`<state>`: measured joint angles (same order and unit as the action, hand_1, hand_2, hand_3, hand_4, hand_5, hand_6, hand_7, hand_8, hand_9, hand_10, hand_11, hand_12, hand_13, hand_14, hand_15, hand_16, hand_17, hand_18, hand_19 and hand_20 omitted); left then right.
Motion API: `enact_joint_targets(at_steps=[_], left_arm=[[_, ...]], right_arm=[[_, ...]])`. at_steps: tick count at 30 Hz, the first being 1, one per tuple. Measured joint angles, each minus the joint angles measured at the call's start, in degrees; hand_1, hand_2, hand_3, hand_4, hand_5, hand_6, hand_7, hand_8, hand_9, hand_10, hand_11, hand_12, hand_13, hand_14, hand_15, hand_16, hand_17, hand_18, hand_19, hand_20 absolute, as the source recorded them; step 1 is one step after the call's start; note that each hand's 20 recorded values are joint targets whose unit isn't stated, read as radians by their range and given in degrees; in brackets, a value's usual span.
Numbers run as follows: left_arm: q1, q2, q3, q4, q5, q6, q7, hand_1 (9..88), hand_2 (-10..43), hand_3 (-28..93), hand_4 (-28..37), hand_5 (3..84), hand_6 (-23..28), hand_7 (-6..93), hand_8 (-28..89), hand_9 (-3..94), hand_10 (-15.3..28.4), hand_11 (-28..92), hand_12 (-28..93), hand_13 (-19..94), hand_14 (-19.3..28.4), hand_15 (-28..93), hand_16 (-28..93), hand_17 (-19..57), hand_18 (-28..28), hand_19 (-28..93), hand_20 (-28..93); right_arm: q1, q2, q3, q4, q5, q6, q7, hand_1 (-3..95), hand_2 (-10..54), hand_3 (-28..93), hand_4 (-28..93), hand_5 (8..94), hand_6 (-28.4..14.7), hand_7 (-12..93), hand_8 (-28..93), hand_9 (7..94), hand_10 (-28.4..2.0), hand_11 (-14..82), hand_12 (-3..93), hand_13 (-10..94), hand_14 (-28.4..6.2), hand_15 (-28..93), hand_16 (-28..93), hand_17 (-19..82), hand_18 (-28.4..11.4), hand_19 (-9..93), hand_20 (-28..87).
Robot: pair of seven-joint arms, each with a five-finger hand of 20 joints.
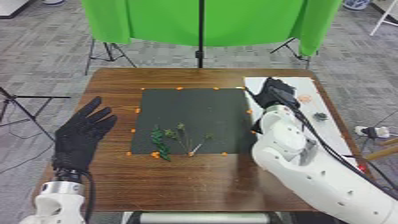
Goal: Arrange flowers
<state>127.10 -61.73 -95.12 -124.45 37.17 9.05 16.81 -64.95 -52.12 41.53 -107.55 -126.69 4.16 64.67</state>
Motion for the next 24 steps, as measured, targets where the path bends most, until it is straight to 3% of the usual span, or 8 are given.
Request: enact_joint_targets(at_steps=[9, 19, 24], left_arm=[[-1.3, 0.16, 0.6, 0.14, 0.03, 0.06, 0.02, 24.2, 5.6, 79, -23.7, 39.7, 8.7, 13.3, -10, 36.7, 20.1, 25, 12, 27, 28.0, 53, -7, -8.1, 28.4, 53, 14], [-4.9, -0.17, 2.4, 1.89, 0.44, -0.17, -0.5, 24.2, 5.7, 79, -23.8, 39.9, 8.7, 13.2, -10, 36.7, 20.2, 25, 12, 27, 27.9, 54, -7, -8.1, 28.4, 54, 14], [-5.8, -0.64, 2.91, 2.06, 0.89, -0.59, -1.24, 24.2, 5.7, 79, -23.6, 39.9, 8.6, 13.2, -10, 36.7, 20.1, 25, 12, 27, 27.9, 53, -7, -8.0, 28.4, 54, 14]], right_arm=[[-7.2, -7.6, 2.6, -4.3, -1.9, -8.2, -0.8, 54.4, -9.5, 76, -28, 93.7, -3.4, 20, 13, 92.2, -12.4, 43.8, 25.1, 81, -9.8, 82, 17, 42, -27.5, 93, 58], [-12.0, -13.8, -0.1, -2.6, -1.7, -11.6, -0.1, 52.5, -9.5, 76, -26, 93.4, -3.1, 21, 13, 90.3, -12.6, 51.2, 22.2, 82, -9.5, 84, 17, 45, -27.2, 93, 63], [-12.0, -14.2, -0.1, -2.5, -1.7, -11.8, 0.7, 51.7, -9.5, 76, -26, 93.1, -3.1, 22, 14, 89.7, -12.6, 53.7, 22.0, 82, -9.4, 85, 17, 45, -27.2, 93, 65]])
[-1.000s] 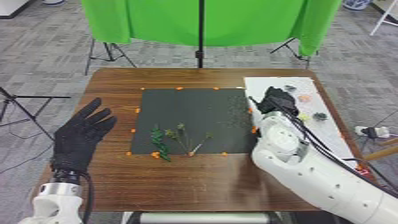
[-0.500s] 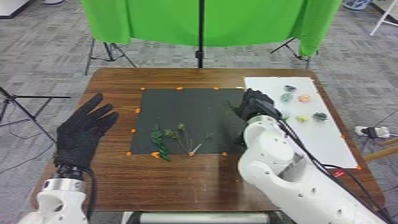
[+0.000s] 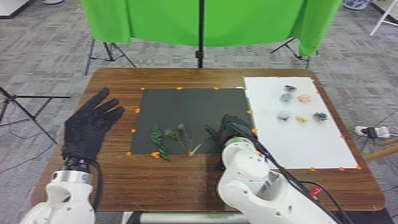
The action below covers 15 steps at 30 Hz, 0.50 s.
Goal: Arrange flowers
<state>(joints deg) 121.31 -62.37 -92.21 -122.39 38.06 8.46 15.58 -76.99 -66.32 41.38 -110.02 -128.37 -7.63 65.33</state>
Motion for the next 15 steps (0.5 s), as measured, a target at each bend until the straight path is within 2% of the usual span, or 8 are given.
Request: enact_joint_targets(at_steps=[15], left_arm=[[-0.6, -0.3, 0.27, 0.0, 0.77, -0.97, -1.41, 24.4, 5.5, 79, -23.3, 39.8, 8.7, 13.0, -9, 36.6, 20.1, 24, 12, 27, 28.0, 53, -7, -8.0, 28.4, 53, 14]], right_arm=[[2.0, -1.4, -1.8, 3.4, -2.7, 1.8, 3.4, 47.1, -9.5, 79, -23, 93.7, -3.1, 26, 15, 90.9, -12.9, 57.9, 22.1, 85, -10.2, 87, 17, 49, -28.0, 93, 69]])
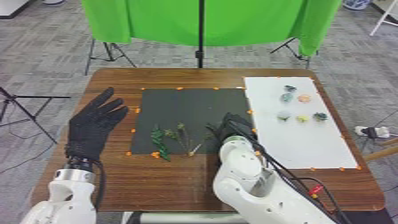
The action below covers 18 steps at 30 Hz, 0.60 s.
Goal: Arrange flowers
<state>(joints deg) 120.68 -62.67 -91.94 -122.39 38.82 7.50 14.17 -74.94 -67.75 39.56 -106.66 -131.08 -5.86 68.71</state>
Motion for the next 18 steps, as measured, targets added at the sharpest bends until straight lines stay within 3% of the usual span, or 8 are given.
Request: enact_joint_targets(at_steps=[5, 7, 9, 18], left_arm=[[0.0, 0.0, 0.03, -0.05, 0.05, -0.03, -0.01, 24.5, 5.5, 79, -23.3, 39.8, 8.7, 13.0, -9, 36.7, 20.1, 24, 12, 27, 28.0, 53, -7, -8.0, 28.4, 53, 14], [0.0, 0.0, 0.03, -0.05, 0.13, -0.1, -0.07, 24.5, 5.5, 79, -23.3, 39.9, 8.7, 13.0, -9, 36.7, 20.1, 24, 12, 27, 28.0, 53, -7, -8.0, 28.4, 53, 14], [0.0, 0.0, 0.04, -0.05, 0.19, -0.22, -0.25, 24.6, 5.6, 79, -23.3, 39.8, 8.7, 12.9, -9, 36.6, 20.0, 24, 12, 27, 27.9, 52, -7, -8.0, 28.4, 53, 14], [0.0, -0.21, 0.41, -0.03, 0.53, -0.91, -0.81, 24.7, 5.7, 79, -22.9, 39.7, 8.7, 12.3, -9, 36.5, 20.0, 23, 12, 27, 28.0, 52, -7, -8.1, 28.4, 53, 14]], right_arm=[[-0.4, 0.0, -0.1, 0.2, -1.7, 0.0, 0.5, 45.6, -9.5, 79, -22, 93.7, -2.9, 27, 14, 91.4, -13.0, 58.2, 22.2, 85, -10.1, 88, 17, 49, -28.3, 93, 69], [-0.7, 0.0, 0.2, 0.1, -1.9, -0.3, 0.4, 42.1, -6.3, 78, -22, 93.7, -2.2, 31, -3, 91.5, -12.9, 57.8, 22.7, 85, -10.2, 87, 18, 49, -28.4, 93, 69], [-1.0, -0.2, 0.6, -0.1, -1.9, -0.7, 0.2, 41.3, -5.7, 78, -22, 93.7, -2.0, 32, -9, 91.6, -12.8, 57.6, 22.8, 85, -10.3, 87, 19, 49, -28.4, 93, 69], [-1.5, -0.3, 0.0, -0.3, -4.0, -1.1, -0.1, 39.4, -7.3, 74, -22, 93.2, -2.4, 26, -10, 87.9, -13.7, 57.0, 23.7, 82, -11.2, 87, 19, 48, -28.4, 93, 68]])
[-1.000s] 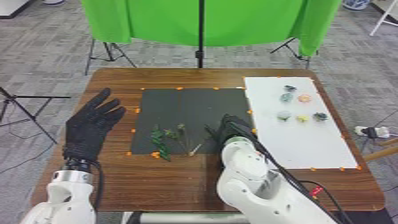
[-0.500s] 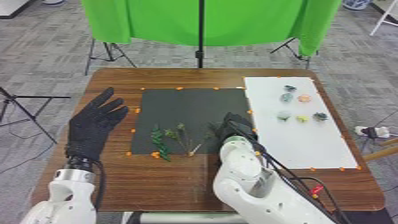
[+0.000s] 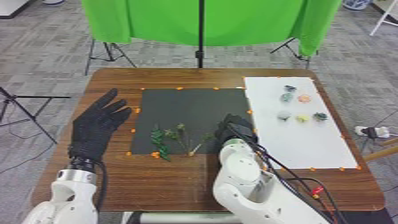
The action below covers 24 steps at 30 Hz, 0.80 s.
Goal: Arrange flowers
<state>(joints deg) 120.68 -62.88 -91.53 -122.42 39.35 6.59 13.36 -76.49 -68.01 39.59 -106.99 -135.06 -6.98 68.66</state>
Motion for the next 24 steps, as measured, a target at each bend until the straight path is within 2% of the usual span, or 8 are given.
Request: enact_joint_targets(at_steps=[10, 14, 18, 22, 24], left_arm=[[1.2, -0.01, -0.31, -0.13, 0.03, -0.07, 0.07, 24.8, 5.8, 79, -22.7, 39.6, 8.7, 12.0, -9, 36.6, 19.9, 23, 13, 27, 28.1, 52, -7, -8.1, 28.4, 53, 14], [1.5, -0.27, -0.85, -0.22, 0.13, -0.16, -0.15, 24.9, 5.9, 79, -22.6, 39.7, 8.8, 12.1, -9, 36.6, 20.0, 23, 13, 27, 28.0, 52, -7, -8.0, 28.4, 53, 14], [1.3, -0.73, -1.47, -0.29, 0.48, -0.42, -1.13, 24.9, 5.8, 79, -22.7, 39.8, 8.8, 12.2, -9, 36.7, 20.0, 23, 13, 27, 28.1, 52, -7, -8.0, 28.4, 53, 14], [0.6, -1.03, -1.98, -0.3, 0.71, -0.57, -2.11, 24.8, 5.8, 79, -22.8, 39.8, 8.8, 12.4, -9, 36.7, 20.1, 24, 13, 27, 28.0, 53, -7, -8.0, 28.4, 53, 14], [0.3, -1.09, -2.09, -0.31, 0.72, -0.59, -2.34, 24.8, 5.8, 79, -22.8, 39.8, 8.8, 12.5, -9, 36.7, 20.1, 24, 13, 27, 28.0, 53, -7, -8.0, 28.4, 53, 14]], right_arm=[[-0.5, 2.5, -0.9, -0.7, -4.7, 2.2, -0.9, 33.7, -9.5, 72, -22, 90.9, -2.9, 30, -11, 84.2, -15.0, 60.6, 23.7, 78, -12.8, 91, 19, 46, -28.4, 93, 70], [-0.6, 3.7, -0.3, -1.5, -4.6, 3.1, -1.0, 33.1, -9.5, 73, -22, 85.7, -3.7, 27, -12, 79.4, -16.6, 57.3, 22.3, 74, -14.1, 89, 18, 43, -28.4, 93, 66], [-0.3, 6.5, 0.7, -3.6, -3.8, 8.3, -1.0, 32.8, -9.3, 73, -22, 83.0, -4.5, 24, -11, 77.2, -17.5, 55.6, 21.7, 71, -15.1, 88, 17, 41, -28.4, 93, 65], [-0.1, 10.6, 5.3, -5.5, -2.6, 13.5, -1.0, 33.6, -8.7, 75, -23, 72.9, -5.8, 18, -12, 72.0, -19.0, 47.2, 18.4, 65, -16.3, 84, 15, 34, -28.4, 93, 55], [0.5, 12.9, 7.8, -5.5, -1.3, 14.0, -1.1, 33.4, -8.6, 77, -24, 66.0, -6.4, 16, -12, 65.2, -20.5, 47.4, 17.6, 59, -17.1, 85, 13, 31, -28.3, 93, 57]])
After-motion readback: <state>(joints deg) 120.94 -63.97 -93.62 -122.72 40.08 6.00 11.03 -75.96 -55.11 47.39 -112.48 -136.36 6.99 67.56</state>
